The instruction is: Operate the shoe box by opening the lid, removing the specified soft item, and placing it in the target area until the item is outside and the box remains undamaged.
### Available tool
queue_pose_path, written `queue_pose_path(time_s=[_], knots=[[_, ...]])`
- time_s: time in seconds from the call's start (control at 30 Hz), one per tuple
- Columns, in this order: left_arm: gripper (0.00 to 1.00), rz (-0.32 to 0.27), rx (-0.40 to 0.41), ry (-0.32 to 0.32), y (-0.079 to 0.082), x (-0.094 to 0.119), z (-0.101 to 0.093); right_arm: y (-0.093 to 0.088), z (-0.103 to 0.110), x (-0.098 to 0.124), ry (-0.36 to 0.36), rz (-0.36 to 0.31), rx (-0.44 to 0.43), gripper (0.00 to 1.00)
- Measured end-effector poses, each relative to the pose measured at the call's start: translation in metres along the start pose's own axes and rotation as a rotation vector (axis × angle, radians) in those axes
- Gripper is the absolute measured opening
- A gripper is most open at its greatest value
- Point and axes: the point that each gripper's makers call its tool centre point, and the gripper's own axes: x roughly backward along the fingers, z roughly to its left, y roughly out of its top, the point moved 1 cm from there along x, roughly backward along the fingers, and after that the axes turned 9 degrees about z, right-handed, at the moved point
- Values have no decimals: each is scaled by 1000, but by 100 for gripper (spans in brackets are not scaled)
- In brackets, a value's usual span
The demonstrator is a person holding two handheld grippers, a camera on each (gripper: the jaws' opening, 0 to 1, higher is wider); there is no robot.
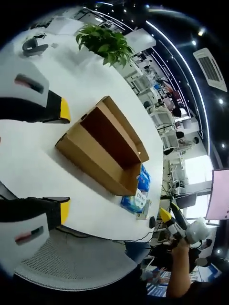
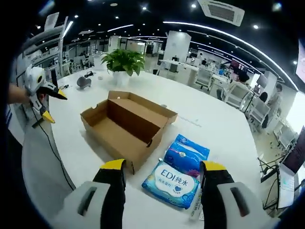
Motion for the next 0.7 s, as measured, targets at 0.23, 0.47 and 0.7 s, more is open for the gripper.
queue_pose_path(time_s=[0.23,0.47,0.7], knots=[[61,29,-42,-39,5,-19,4,5,10,22,-5,-67,16,52],[44,52,-182,-29,9,-27,6,7,4,43,-28,-136,-53,48],[49,107,-211,-53,9,-47,13,-4,1,51,-69,-111,-38,49]])
